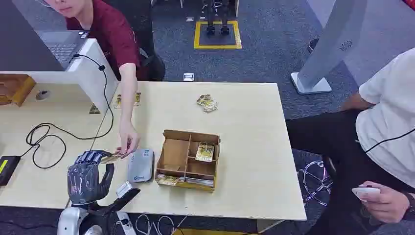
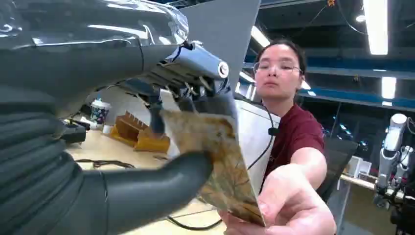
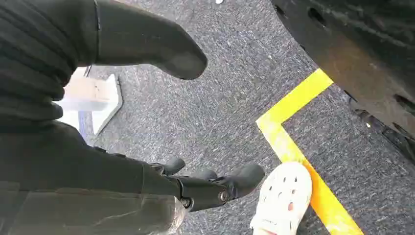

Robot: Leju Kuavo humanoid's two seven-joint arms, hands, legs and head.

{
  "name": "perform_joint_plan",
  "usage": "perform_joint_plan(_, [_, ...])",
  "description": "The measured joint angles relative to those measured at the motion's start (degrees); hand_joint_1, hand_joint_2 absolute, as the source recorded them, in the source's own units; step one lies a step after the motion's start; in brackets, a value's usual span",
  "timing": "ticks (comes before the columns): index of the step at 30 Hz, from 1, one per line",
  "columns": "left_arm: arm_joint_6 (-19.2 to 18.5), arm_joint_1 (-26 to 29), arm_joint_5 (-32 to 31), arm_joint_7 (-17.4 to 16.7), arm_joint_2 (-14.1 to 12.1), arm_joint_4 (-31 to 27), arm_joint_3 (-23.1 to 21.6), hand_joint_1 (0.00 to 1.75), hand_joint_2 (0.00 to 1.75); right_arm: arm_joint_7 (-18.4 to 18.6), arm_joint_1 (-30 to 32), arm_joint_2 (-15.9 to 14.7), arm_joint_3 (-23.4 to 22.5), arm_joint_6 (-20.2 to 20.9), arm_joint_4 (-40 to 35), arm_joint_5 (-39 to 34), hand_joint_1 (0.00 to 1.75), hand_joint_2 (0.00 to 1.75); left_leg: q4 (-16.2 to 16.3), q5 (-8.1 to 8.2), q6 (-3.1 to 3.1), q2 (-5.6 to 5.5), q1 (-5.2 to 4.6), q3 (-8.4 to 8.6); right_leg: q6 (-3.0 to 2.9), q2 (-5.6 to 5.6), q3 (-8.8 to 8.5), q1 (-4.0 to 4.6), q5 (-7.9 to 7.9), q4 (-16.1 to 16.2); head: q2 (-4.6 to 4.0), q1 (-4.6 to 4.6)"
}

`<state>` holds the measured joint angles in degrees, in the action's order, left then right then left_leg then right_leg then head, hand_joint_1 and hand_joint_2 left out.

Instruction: Pass the card to the sensor for recognition and then transmit it.

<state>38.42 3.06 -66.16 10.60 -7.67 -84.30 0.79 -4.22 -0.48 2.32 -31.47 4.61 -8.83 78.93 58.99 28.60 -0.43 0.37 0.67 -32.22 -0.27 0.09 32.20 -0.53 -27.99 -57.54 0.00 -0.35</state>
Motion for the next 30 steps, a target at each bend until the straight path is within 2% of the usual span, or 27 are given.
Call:
perform_joint_plan(7, [0.0, -0.02, 3.7, 0.22, -1.05, 0.33, -1.53, 1.75, 1.75, 0.0, 0.0, 0.0, 0.0, -0.02, 0.0, 0.0, 0.0, 1.75, 0.0, 0.0, 0.0, 0.0, 0.0, 0.0, 0.0, 0.0, 0.0, 0.0, 0.0, 0.0, 0.0, -0.02])
perform_joint_plan(11, [-0.2, -0.11, 10.11, -0.46, -2.14, 0.35, -3.43, 1.75, 1.75, 0.02, 0.0, 0.0, 0.0, -0.02, 0.0, -0.06, 0.0, 1.75, 0.0, 0.0, 0.0, 0.0, 0.0, 0.01, 0.0, 0.0, 0.0, 0.0, 0.0, 0.0, 0.0, 0.0])
perform_joint_plan(14, [-1.7, -0.39, 15.19, -1.14, -2.39, 0.33, -4.72, 1.75, 1.75, 0.17, 0.0, 0.0, 0.0, -0.09, 0.0, -0.15, 0.0, 1.75, 0.0, 0.0, 0.0, 0.0, 0.0, 0.0, 0.0, 0.0, 0.0, 0.0, 0.0, 0.0, 0.0, 0.0])
perform_joint_plan(18, [-2.49, -0.6, 16.53, -1.44, -2.38, 0.33, -5.75, 1.75, 1.75, 0.17, 0.01, 0.0, 0.0, -0.11, 0.0, -0.15, 0.0, 1.75, 0.0, 0.0, 0.0, 0.01, 0.0, 0.0, 0.0, 0.01, 0.0, 0.0, 0.0, 0.0, 0.0, 0.0])
perform_joint_plan(20, [-5.17, -0.77, 19.99, -1.44, -2.36, 0.33, -5.95, 1.75, 1.75, 0.2, 0.02, 0.0, 0.0, -0.18, 0.0, -0.24, 0.0, 1.75, 0.0, 0.0, 0.0, 0.0, -0.01, 0.01, 0.0, 0.0, 0.01, 0.0, 0.0, 0.0, 0.0, 0.0])
perform_joint_plan(23, [-15.56, -1.21, 32.3, -2.64, -1.71, 0.22, -6.1, 1.75, 1.75, 0.5, 0.04, 0.0, -0.09, -0.26, 0.0, -0.53, 0.0, 1.75, 0.0, 0.0, 0.0, -0.01, -0.01, 0.01, 0.0, 0.0, 0.01, 0.0, 0.0, 0.0, 0.0, 0.0])
perform_joint_plan(25, [-21.06, -1.3, 40.22, -3.08, -1.14, -0.28, -6.25, 1.75, 1.75, 0.79, 0.07, 0.0, -0.24, -0.37, 0.0, -1.09, 0.0, 1.75, 0.0, 0.0, 0.0, 0.0, -0.01, 0.01, 0.0, 0.0, 0.01, 0.0, 0.0, 0.0, 0.0, -0.02])
perform_joint_plan(28, [-28.86, -1.74, 52.58, -6.26, -0.53, -0.74, -6.56, 1.75, 1.75, 0.96, 0.18, 0.0, -0.33, -0.63, 0.0, -1.16, 0.0, 1.75, 0.0, 0.0, 0.0, 0.01, -0.01, 0.0, 0.0, 0.01, 0.0, 0.0, 0.0, 0.0, 0.0, 0.0])
perform_joint_plan(30, [-31.97, -2.03, 58.81, -8.89, -0.48, -0.74, -6.82, 1.75, 1.75, 0.96, 0.27, 0.0, -0.35, -0.87, 0.0, -1.12, 0.0, 1.75, 0.0, 0.0, 0.0, 0.0, -0.01, 0.0, 0.0, 0.0, 0.01, 0.0, 0.0, 0.0, 0.0, 0.0])
